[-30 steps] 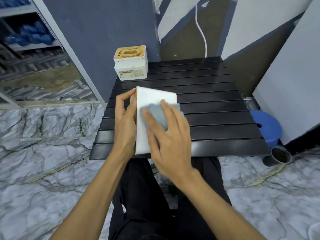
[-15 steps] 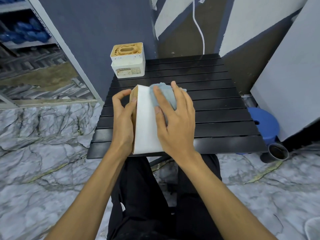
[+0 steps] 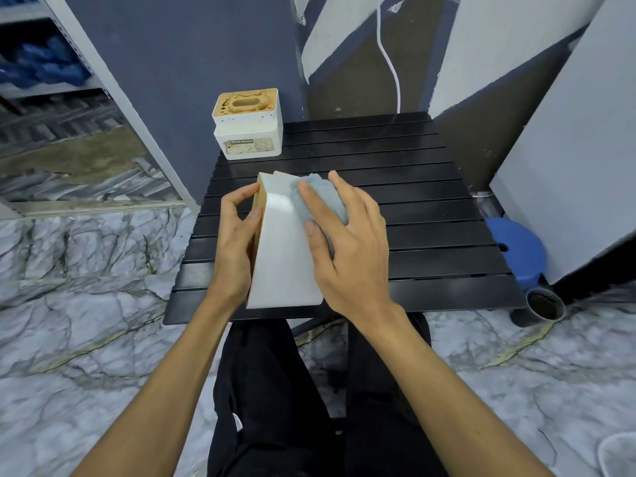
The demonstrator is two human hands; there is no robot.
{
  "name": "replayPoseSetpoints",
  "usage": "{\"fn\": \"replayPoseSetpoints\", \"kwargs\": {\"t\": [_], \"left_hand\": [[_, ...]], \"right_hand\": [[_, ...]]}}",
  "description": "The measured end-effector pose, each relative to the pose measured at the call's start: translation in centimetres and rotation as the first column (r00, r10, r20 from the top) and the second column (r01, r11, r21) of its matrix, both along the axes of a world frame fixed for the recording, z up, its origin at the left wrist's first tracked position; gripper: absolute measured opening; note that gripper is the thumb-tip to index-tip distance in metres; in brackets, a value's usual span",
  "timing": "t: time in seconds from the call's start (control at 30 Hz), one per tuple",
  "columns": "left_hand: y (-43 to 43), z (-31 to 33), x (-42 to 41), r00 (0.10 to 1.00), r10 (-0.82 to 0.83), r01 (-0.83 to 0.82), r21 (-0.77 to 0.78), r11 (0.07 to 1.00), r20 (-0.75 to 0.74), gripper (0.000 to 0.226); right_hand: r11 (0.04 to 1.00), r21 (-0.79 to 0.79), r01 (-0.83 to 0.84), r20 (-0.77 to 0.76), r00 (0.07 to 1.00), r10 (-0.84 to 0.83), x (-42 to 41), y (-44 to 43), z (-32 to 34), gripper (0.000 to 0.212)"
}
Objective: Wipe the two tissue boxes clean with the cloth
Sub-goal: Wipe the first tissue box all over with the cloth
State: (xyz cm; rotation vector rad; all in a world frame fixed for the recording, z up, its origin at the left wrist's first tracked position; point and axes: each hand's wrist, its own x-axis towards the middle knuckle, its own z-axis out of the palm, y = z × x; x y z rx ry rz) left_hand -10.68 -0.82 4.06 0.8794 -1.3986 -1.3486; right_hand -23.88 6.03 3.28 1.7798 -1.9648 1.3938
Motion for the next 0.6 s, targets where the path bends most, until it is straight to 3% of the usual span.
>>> {"fn": "replayPoseSetpoints", "kwargs": {"t": [0.3, 0.6], "left_hand": [[-0.7, -1.7, 0.9, 1.000, 0.004, -0.004, 0.004, 1.000, 0.028, 0.047], [-0.6, -1.6, 0.5, 0.997, 0.063, -0.063, 0.001, 0.998, 0.052, 0.034]], "right_hand": [[0.994, -0.004, -0.105, 0.126, 0.987, 0.105, 0.8, 2.2, -2.5, 0.039], [0.992, -0.015, -0.122, 0.199, 0.972, 0.123, 1.4, 2.7, -4.4, 0.039]]}}
